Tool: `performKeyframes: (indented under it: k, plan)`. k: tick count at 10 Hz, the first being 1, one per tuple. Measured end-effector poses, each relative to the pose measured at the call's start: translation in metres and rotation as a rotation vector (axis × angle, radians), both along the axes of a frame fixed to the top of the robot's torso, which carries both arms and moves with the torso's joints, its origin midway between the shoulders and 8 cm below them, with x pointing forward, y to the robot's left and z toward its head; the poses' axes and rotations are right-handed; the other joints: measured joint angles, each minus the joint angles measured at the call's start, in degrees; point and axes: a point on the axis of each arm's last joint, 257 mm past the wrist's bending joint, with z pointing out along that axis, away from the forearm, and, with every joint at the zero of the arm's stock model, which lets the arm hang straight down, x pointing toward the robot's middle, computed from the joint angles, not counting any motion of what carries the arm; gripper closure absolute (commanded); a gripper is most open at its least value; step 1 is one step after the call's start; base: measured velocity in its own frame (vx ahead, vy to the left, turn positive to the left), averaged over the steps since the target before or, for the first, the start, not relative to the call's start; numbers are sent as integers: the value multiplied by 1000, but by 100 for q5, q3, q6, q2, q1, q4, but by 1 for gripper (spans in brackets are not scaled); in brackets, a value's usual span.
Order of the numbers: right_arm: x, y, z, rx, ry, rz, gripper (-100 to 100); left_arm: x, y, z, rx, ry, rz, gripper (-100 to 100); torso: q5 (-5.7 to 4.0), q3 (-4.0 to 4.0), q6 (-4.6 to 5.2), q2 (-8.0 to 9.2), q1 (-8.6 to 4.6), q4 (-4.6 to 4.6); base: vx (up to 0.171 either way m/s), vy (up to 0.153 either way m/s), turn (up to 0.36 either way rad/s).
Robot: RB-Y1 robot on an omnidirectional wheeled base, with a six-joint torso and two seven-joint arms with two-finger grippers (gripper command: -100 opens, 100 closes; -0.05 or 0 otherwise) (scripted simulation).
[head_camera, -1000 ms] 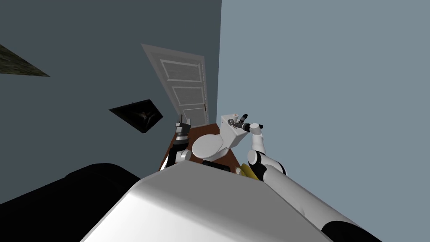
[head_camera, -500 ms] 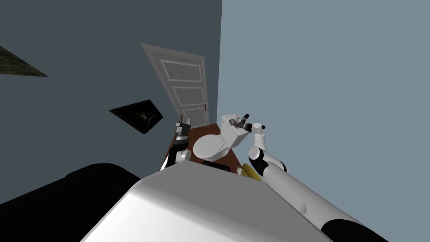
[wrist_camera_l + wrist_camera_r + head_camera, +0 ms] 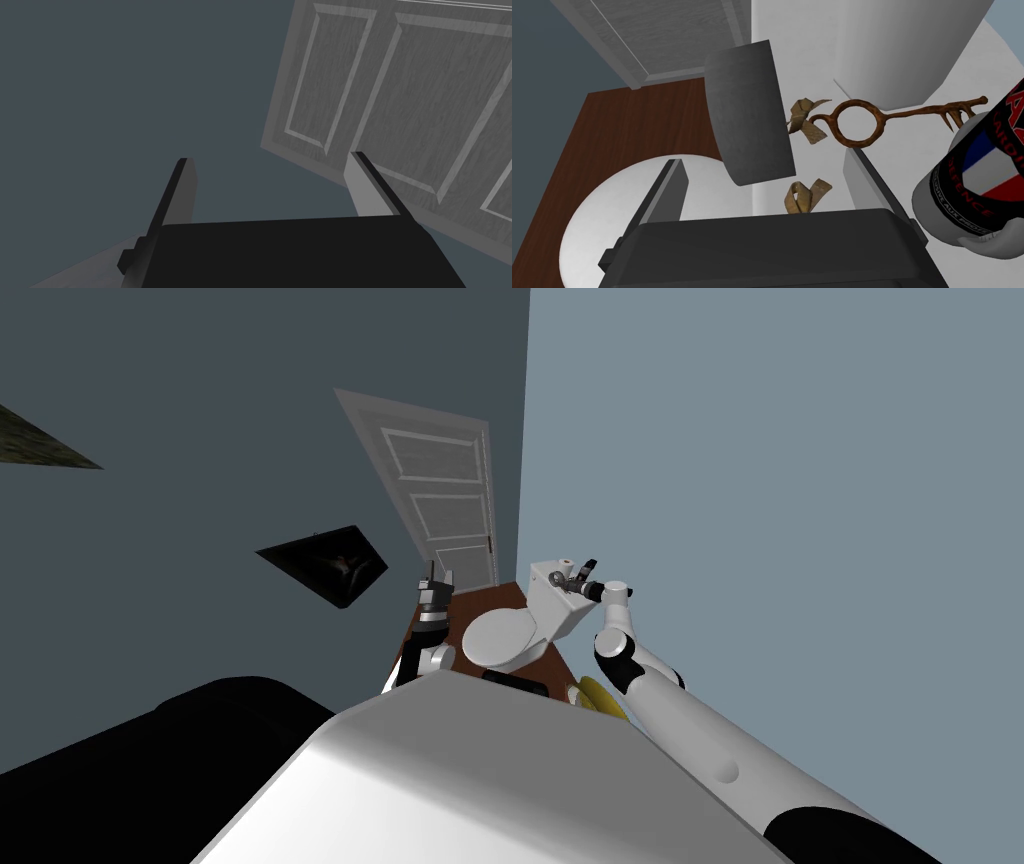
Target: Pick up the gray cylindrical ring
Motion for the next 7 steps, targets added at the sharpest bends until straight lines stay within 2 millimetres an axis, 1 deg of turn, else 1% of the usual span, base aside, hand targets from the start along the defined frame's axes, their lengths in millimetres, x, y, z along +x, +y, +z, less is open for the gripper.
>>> performKeyframes:
  k: [2,3,7]
  plan:
    - [-1,0,0,16,-8,12,-100,0,0,0,0,0,0,0,-2,-2,0,-3,-12,-1,2,20,9]
    - [-1,0,0,16,-9,13,100,0,0,0,0,0,0,0,-5,-1,1,-3,-23,-1,0,0,0]
    - [-1,0,0,14,-10,13,100,0,0,0,0,0,0,0,-9,-3,3,-3,-30,-3,0,0,0]
